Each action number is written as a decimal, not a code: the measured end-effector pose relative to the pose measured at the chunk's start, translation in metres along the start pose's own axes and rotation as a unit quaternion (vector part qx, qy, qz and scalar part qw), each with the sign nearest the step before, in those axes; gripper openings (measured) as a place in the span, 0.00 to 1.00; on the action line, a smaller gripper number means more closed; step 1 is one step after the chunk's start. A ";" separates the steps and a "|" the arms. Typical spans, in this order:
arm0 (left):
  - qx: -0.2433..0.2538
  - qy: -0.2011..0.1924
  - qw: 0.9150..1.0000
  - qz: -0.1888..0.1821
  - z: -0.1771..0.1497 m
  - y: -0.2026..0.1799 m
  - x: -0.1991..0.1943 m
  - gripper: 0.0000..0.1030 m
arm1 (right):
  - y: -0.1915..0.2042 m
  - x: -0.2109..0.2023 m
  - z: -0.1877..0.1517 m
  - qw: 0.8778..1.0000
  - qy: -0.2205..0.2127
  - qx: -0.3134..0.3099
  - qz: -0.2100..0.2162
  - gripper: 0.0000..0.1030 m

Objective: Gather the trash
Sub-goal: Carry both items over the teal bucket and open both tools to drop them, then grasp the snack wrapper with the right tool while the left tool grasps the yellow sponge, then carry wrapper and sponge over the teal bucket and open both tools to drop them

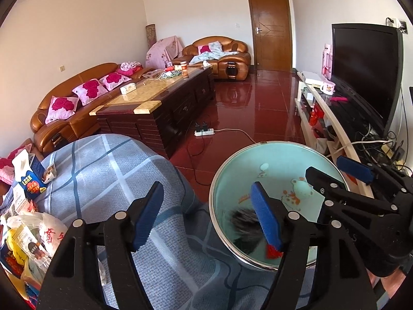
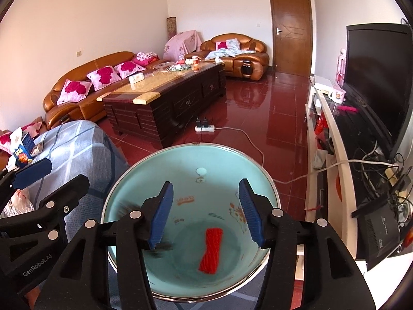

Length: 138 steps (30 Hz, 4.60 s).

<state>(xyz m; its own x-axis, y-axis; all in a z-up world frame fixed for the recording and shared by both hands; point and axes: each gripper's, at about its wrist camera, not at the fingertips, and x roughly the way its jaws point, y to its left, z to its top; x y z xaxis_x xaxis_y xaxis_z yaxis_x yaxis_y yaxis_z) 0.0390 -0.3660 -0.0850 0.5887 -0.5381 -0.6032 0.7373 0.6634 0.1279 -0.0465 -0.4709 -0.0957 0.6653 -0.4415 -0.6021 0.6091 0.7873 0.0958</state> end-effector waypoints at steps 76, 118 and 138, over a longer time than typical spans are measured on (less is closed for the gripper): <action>-0.196 0.006 0.973 0.123 -0.130 0.224 -0.133 0.40 | 0.217 -0.058 -0.053 0.960 -0.014 -0.202 0.194 0.28; -0.017 -0.029 0.999 0.031 -0.020 0.080 -0.056 0.25 | 0.077 -0.029 -0.011 0.990 -0.034 -0.133 0.023 0.28; 0.038 -0.005 0.999 -0.001 -0.005 0.018 -0.010 0.26 | 0.026 -0.005 -0.012 0.996 -0.003 -0.092 -0.020 0.29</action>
<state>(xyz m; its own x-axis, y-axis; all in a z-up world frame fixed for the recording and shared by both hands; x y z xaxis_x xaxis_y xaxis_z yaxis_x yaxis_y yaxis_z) 0.0442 -0.3458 -0.0808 0.5898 -0.5444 -0.5965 0.7613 0.6212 0.1859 -0.0390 -0.4431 -0.1002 0.6443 -0.4768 -0.5980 0.5469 0.8338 -0.0756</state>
